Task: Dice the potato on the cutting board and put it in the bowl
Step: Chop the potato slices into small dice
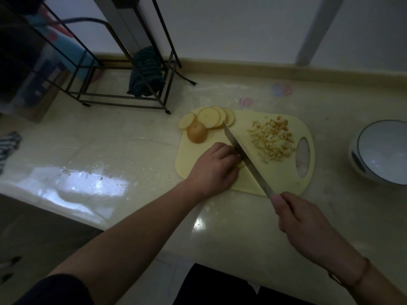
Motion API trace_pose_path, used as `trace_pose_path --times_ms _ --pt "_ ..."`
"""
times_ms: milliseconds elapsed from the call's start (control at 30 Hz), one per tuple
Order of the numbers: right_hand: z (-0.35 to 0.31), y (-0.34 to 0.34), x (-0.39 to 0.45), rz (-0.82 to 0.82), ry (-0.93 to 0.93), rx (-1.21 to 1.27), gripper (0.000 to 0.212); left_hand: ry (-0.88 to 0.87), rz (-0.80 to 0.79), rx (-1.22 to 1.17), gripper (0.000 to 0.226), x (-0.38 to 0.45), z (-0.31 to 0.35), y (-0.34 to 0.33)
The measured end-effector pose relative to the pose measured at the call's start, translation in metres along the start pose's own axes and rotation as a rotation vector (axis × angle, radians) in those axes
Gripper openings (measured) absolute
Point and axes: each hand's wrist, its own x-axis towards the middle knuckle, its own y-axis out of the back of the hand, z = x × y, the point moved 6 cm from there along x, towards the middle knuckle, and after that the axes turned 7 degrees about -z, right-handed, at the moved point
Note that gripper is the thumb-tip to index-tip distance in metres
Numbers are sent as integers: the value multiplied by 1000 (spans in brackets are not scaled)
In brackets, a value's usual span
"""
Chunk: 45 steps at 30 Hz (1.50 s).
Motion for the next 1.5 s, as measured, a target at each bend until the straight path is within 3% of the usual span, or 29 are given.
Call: trace_pose_path --times_ms 167,667,1000,1500 --pt "0 -1 -9 34 -1 -9 44 11 -21 15 27 1 0 1" --pt "-6 -12 12 29 -2 -99 51 -40 -8 3 29 3 -2 1" --pt "14 2 20 -73 -118 137 53 -97 -40 42 27 2 -4 3" --pt "-2 -1 0 -14 1 -21 50 0 -16 78 22 -2 9 1"
